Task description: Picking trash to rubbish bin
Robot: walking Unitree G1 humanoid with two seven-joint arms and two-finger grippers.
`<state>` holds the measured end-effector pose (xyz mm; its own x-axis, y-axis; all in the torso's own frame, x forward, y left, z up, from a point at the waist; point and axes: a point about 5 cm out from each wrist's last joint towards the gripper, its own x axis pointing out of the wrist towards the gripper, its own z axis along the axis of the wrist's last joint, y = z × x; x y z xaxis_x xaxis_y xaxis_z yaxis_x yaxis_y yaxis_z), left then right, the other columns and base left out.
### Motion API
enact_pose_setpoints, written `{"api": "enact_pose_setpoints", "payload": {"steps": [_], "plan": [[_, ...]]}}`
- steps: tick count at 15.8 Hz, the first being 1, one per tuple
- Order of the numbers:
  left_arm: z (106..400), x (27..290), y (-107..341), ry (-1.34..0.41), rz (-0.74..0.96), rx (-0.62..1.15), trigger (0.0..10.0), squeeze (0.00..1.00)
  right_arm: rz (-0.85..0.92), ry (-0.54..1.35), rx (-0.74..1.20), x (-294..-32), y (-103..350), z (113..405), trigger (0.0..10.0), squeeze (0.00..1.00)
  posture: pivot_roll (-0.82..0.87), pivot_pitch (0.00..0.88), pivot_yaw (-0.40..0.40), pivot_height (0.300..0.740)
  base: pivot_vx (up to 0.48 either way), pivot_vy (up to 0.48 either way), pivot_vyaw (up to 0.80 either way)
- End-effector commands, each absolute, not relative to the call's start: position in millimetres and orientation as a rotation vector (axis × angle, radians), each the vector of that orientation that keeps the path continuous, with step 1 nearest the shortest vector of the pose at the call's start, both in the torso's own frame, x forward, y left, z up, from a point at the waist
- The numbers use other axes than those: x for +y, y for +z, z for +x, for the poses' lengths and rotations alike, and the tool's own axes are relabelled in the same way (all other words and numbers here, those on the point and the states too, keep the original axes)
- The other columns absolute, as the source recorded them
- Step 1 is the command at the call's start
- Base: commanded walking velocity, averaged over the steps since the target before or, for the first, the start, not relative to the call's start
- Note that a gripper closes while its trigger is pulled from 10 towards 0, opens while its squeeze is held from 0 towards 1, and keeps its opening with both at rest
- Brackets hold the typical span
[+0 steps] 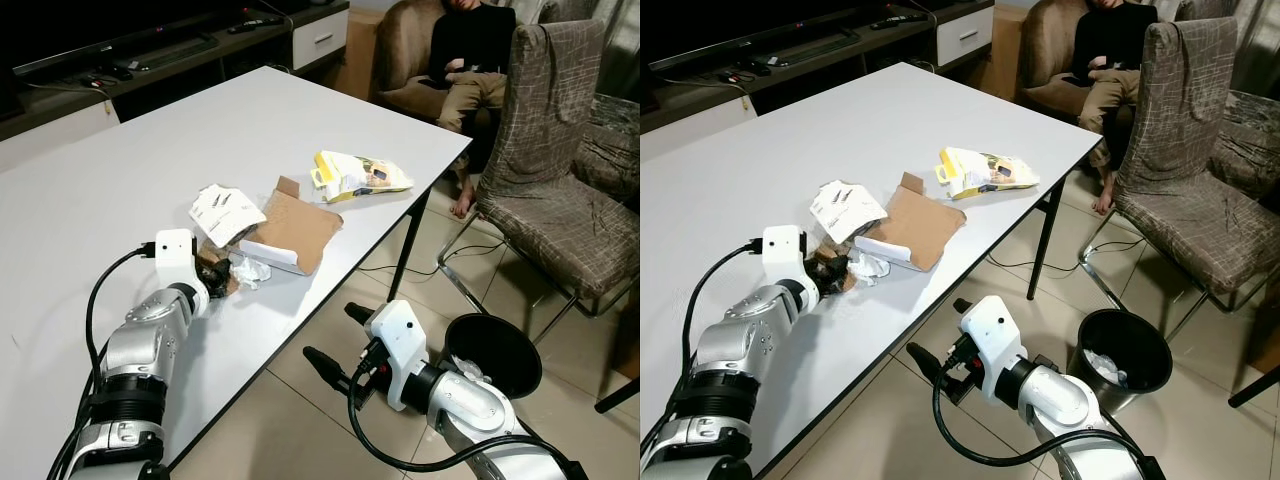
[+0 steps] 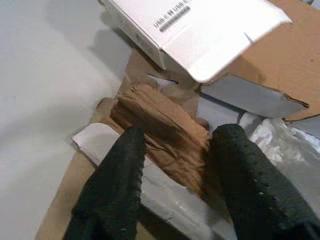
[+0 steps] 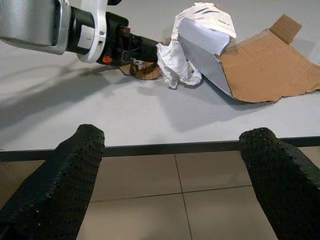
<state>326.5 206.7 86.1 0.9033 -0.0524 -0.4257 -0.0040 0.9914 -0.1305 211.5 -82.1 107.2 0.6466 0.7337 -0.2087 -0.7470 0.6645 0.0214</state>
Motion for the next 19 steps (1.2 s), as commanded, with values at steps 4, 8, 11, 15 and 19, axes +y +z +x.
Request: {"api": "enact_pose_setpoints", "payload": {"steps": [4, 8, 11, 15, 19], "plan": [[315, 208, 97, -0.097, -0.19, 0.377, 0.0, 0.0, -0.083, 0.822, 0.189, -85, 110, 217, 10.0, 0.0, -0.02, 0.0, 0.025, 0.74, 0.0, 0.0, 0.0], [291, 199, 146, -0.352, -0.371, 0.043, 0.0, 0.0, -0.081, 0.807, 0.176, -85, 111, 220, 10.0, 0.0, 0.0, 0.0, 0.016, 0.74, 0.0, 0.0, 0.0], [279, 186, 166, -0.501, -0.455, -0.066, 0.0, 0.0, -0.081, 0.811, 0.166, -83, 111, 223, 10.0, 0.0, 0.0, 0.0, 0.011, 0.74, 0.0, 0.0, 0.0], [277, 172, 190, -0.602, -0.556, -0.19, 0.0, 0.0, -0.08, 0.775, 0.142, -85, 114, 228, 10.0, 0.0, 0.0, 0.0, 0.014, 0.74, 0.0, 0.0, 0.0], [294, 189, 169, -0.283, -0.085, -0.044, 8.5, 0.0, -0.089, 0.645, 0.113, -94, 116, 239, 10.0, 0.0, -0.01, 0.0, 0.026, 0.74, 0.0, 0.0, 0.0]]}}
